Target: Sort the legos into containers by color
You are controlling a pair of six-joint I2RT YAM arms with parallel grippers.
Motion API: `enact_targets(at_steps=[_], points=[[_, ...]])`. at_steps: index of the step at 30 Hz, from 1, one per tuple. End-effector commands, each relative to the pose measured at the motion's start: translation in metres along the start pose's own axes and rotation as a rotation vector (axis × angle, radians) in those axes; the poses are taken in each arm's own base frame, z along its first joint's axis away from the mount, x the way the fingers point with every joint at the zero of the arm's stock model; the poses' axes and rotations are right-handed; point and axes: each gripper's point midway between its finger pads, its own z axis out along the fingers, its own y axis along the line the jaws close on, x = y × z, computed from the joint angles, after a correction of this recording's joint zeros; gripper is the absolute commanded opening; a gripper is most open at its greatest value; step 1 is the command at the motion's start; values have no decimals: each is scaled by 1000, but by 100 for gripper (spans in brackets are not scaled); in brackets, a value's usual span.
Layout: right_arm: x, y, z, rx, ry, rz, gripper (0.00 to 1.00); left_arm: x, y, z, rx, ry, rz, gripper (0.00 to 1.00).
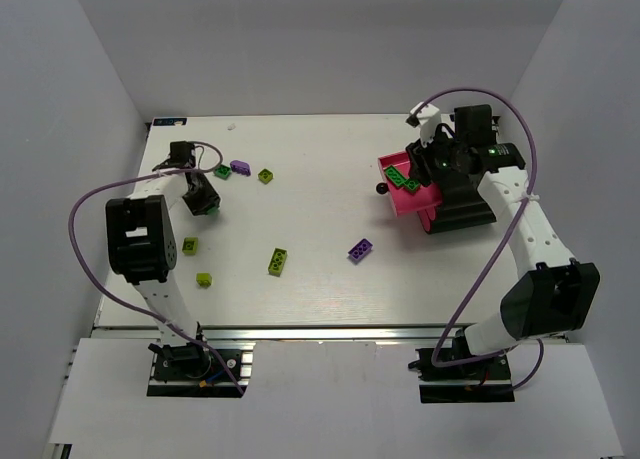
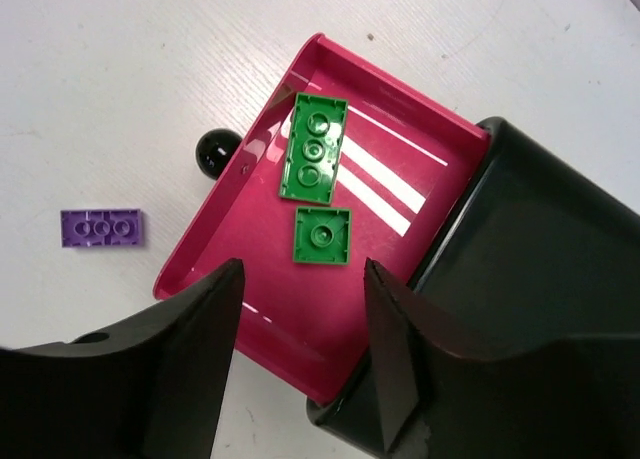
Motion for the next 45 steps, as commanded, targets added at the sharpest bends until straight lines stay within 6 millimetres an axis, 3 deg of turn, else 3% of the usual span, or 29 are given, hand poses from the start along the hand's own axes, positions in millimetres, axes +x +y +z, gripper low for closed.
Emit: enact_targets(at_steps=[1,2,3,4,5,7,10,11,12,13,15,16,17,18,19,21,22,23,24,25,28,29,35,36,37,41,45], points=[[-34,-3,-25,62,-156,10,50,-24,-71,-60,342,-131,83,3],[-28,-3,-22,68,-157,29,45,-17,-104,-89,514,-127,118,2],[-35,-4,-24,82,-196,46,37,-23,-128,-107,625,-175,124,0],[-40,-1,-29,77,-223,45,24,-16,-142,-119,699,-170,143,0],[-39,0,-28,75,-230,56,16,-6,-154,-132,753,-144,157,0],[-40,0,-27,72,-242,93,0,1,-202,-176,960,-178,224,0],[-40,-5,-22,85,-235,161,0,32,-256,-216,1168,-131,287,0],[-40,-8,-22,94,-238,172,0,35,-271,-237,1229,-153,330,0],[-41,-10,-23,103,-245,179,0,44,-286,-239,1257,-119,326,0],[-41,-12,-23,112,-250,180,0,68,-305,-239,1290,-56,364,0],[-43,-14,-25,124,-255,180,0,76,-334,-260,1354,-54,406,0],[-42,-15,-25,128,-252,181,0,97,-351,-254,1364,-2,433,0],[-41,-16,-25,131,-249,186,0,95,-367,-271,1403,-27,456,0],[-40,-17,-26,136,-248,189,0,101,-377,-273,1410,-14,463,0],[-40,-17,-26,136,-249,189,0,119,-391,-261,1408,27,481,0],[-39,-18,-29,145,-254,195,0,122,-411,-273,1434,17,501,0],[-38,-18,-30,148,-257,197,0,128,-418,-273,1441,22,510,0],[-37,-19,-31,152,-262,202,0,142,-428,-260,1426,50,516,0],[-36,-20,-33,159,-264,204,0,143,-436,-267,1440,40,519,1],[-35,-19,-33,161,-266,204,0,158,-444,-258,1437,66,527,1],[-34,-22,-36,172,-271,212,0,169,-458,-259,1429,76,533,9],[-33,-22,-36,173,-271,214,0,177,-463,-250,1412,84,533,11],[-28,-27,-40,193,-275,216,13,179,-477,-246,1381,70,498,50],[-29,-27,-41,195,-277,213,14,180,-479,-241,1376,76,499,53],[-29,-27,-40,192,-277,215,15,177,-483,-249,1395,64,503,55],[-29,-29,-41,187,-280,219,16,173,-487,-251,1398,56,490,61],[-28,-28,-41,181,-280,220,17,166,-489,-259,1400,28,480,62]])
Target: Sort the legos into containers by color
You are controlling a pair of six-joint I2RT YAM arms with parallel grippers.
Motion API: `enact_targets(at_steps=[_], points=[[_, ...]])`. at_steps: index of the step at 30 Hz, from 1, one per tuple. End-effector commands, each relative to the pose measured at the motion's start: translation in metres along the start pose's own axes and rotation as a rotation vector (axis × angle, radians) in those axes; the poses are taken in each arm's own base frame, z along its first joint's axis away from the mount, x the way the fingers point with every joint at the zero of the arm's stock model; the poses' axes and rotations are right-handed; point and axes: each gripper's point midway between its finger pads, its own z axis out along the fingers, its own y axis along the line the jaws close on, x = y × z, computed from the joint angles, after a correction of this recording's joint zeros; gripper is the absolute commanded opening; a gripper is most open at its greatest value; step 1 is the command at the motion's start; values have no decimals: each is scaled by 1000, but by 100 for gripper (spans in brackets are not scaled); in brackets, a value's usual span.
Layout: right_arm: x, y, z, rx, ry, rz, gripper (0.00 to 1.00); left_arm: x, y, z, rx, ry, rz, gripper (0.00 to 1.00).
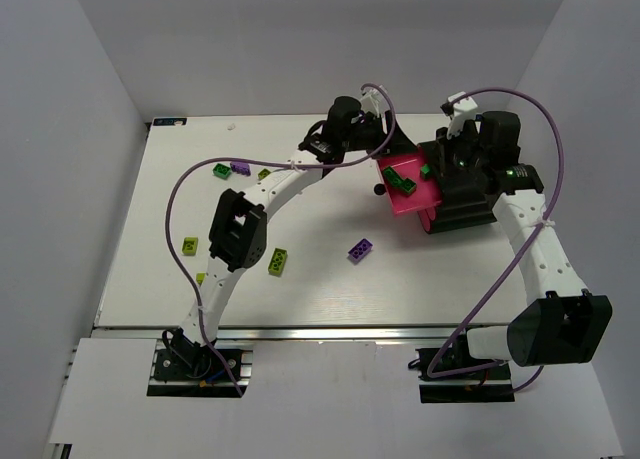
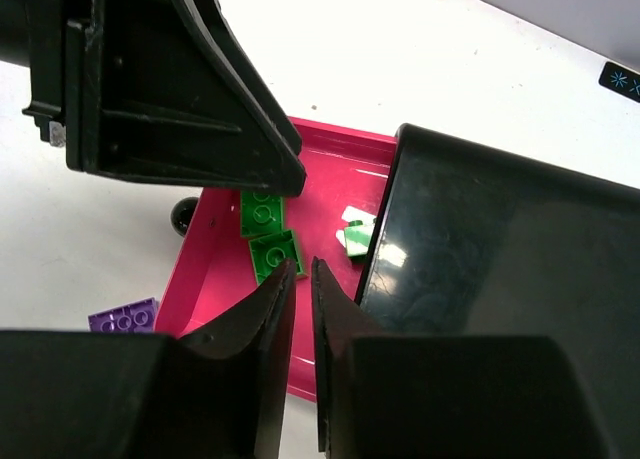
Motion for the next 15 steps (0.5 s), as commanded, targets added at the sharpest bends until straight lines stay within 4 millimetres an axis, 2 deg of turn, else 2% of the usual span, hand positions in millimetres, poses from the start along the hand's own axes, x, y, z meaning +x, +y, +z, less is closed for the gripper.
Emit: enact_targets(at_steps=[1,3,4,5,6,7,8,9,10,11,12,14,15], points=[[-14,0,-6,-3,-56,-16,18,-33,-23,-15,5,-76,32,61],[-13,2,-7,-19,-53,-26,18,-44,-11,-26,-51,-102,21,50],[-12,4,-7,-29,-50,-30,18,-60,-13,-39,-91,-151,30,44],[-10,7,-8,-41,-47,-42,18,-73,2,-55,-149,-179,21,27],[-11,12,-8,-70,-54,-55,18,-72,22,-66,-215,-187,-2,18],[-11,14,-10,-87,-57,-68,18,-80,33,-79,-264,-210,-11,11],[-8,18,-10,-103,-56,-76,19,-100,50,-112,-359,-266,-25,8],[-6,25,-11,-152,-61,-114,25,-92,76,-127,-437,-259,-59,4],[-3,31,-12,-186,-56,-137,33,-92,92,-146,-498,-263,-84,3],[-1,39,-12,-236,-58,-150,49,-112,105,-183,-568,-336,-96,3],[4,42,-12,-260,-48,-163,56,-99,129,-201,-637,-326,-136,10],[6,48,-12,-293,-46,-166,68,-103,149,-242,-745,-375,-170,28],[7,49,-11,-301,-43,-166,69,-101,171,-268,-817,-394,-203,45]])
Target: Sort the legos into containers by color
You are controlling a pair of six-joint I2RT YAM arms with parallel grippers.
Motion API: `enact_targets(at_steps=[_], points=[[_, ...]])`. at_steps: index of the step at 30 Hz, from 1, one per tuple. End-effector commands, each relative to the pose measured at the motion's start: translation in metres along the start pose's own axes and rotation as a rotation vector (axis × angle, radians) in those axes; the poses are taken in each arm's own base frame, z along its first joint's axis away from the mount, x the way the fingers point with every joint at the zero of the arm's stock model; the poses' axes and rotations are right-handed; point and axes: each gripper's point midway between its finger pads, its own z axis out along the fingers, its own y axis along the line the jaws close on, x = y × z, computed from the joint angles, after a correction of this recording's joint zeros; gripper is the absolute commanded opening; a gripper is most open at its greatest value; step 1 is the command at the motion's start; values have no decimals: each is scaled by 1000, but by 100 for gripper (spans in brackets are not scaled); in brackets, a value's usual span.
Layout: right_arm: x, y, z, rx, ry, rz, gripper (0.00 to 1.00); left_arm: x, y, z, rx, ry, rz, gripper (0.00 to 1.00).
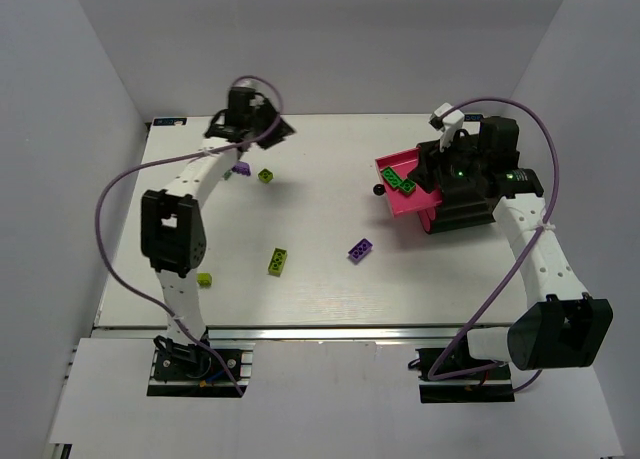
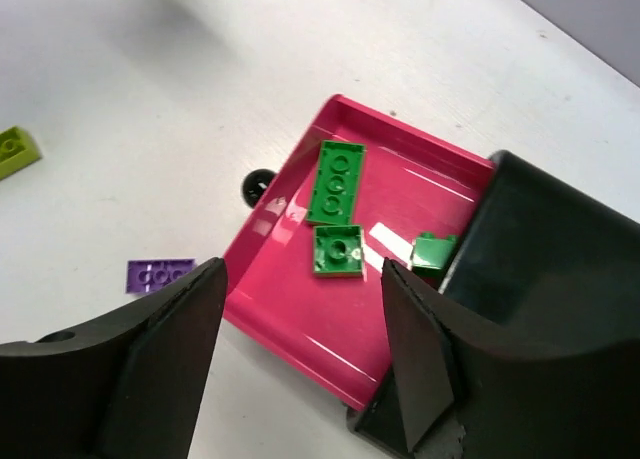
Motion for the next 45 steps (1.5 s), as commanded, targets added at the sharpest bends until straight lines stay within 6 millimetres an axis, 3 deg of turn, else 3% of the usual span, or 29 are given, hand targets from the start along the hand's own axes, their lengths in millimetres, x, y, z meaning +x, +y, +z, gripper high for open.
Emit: enact_targets(at_steps=[1,3,4,8,11,12,15,20,27,35,41,45], points=[[-4,17,-2,-97,-31,-58,69,-46,66,-57,-242,-128,-60,52],[-3,16,0,-100,-29,-52,70,-65,103,-73,-360,-194,-90,64],[-1,15,1,-103,-22,-45,70,-62,116,-77,-406,-186,-110,67],[0,14,5,-105,-17,-39,70,-74,171,-87,-576,-227,-154,74],[0,13,7,-107,-14,-38,69,-80,194,-94,-664,-235,-226,78],[0,11,8,-101,-13,-35,70,-70,215,-94,-725,-211,-299,81],[1,10,9,-96,-10,-29,70,-72,237,-96,-794,-216,-412,82],[3,8,12,-91,-6,-21,70,-82,255,-93,-818,-264,-526,86],[5,2,15,-76,3,-16,70,-81,280,-77,-823,-251,-619,87],[4,-1,19,-76,7,-14,70,-60,297,-45,-804,-150,-634,87],[2,-3,18,-68,6,-15,70,-51,306,-38,-821,-121,-631,86],[0,-3,17,-63,2,-14,70,-46,309,-35,-829,-105,-636,80]])
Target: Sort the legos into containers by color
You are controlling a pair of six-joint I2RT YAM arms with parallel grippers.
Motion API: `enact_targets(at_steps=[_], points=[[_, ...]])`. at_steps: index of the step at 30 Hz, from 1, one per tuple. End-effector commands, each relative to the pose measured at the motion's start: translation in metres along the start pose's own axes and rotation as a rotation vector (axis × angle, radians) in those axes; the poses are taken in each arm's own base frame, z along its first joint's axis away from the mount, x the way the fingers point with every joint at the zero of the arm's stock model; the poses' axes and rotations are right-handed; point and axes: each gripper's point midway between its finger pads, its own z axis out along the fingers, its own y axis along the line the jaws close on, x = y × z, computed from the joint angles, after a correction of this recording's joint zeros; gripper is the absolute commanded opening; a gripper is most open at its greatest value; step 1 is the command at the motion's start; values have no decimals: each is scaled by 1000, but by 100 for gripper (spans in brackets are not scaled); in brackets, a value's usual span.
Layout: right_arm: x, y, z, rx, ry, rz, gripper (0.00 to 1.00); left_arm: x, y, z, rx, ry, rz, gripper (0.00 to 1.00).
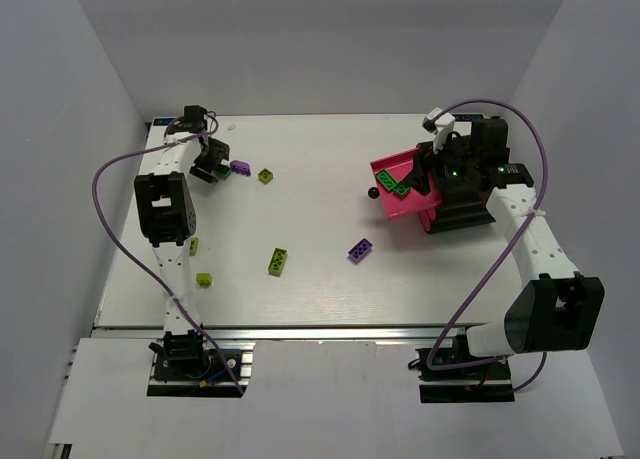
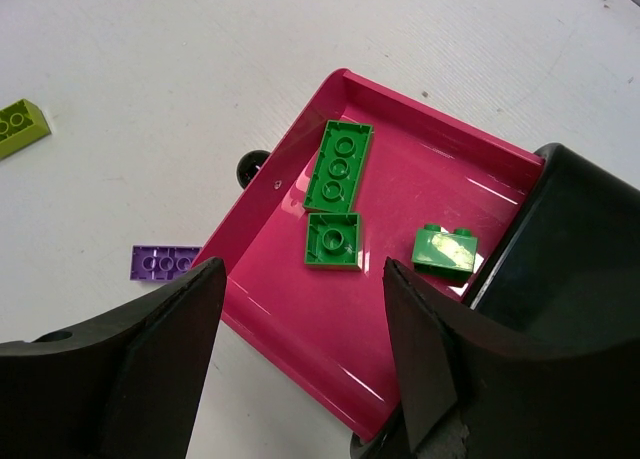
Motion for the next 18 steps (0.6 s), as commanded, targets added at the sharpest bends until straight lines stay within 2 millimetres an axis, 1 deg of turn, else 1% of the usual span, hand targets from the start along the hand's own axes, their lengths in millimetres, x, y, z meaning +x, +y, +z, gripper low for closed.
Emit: enact_targets(at_steps=[1,3,4,5,6,7,8,9,10,11,13,14,15,16,17,18], points=[[-21,-6,-6,27,-46,-29,70,2,-2,-4,4,18,7,74],[-23,-6,-7,28,-52,-34,70,6,1,-3,1,32,14,65],[-23,-6,-7,31,-54,-34,70,9,5,-2,-4,40,17,57],[-23,-6,-7,31,-54,-34,70,11,7,-2,-5,45,23,53],[-23,-7,-8,35,-54,-34,70,13,9,-3,-3,49,26,49],[-24,-6,-8,34,-56,-39,70,12,8,-9,7,45,28,44],[-25,-6,-9,36,-57,-37,70,16,14,-7,-1,51,35,36],[-25,-6,-9,36,-57,-37,70,16,16,-9,0,51,46,30],[-26,-6,-9,36,-59,-41,70,11,18,-12,9,43,53,25],[-27,-5,-10,35,-62,-43,70,7,16,-22,30,26,100,16],[-29,-4,-12,30,-67,-46,70,-2,14,-36,45,-9,155,9],[-31,-1,-13,18,-71,-55,70,-12,6,-58,91,-45,224,5],[-33,4,-15,-6,-77,-64,70,-11,9,-67,104,-50,268,1],[-38,9,-17,-19,-90,-76,69,-11,-6,-83,185,-76,311,0],[-38,13,-19,-34,-99,-80,67,-6,-9,-114,263,-100,396,0],[-40,14,-19,-40,-112,-91,64,0,-16,-132,355,-102,449,0]])
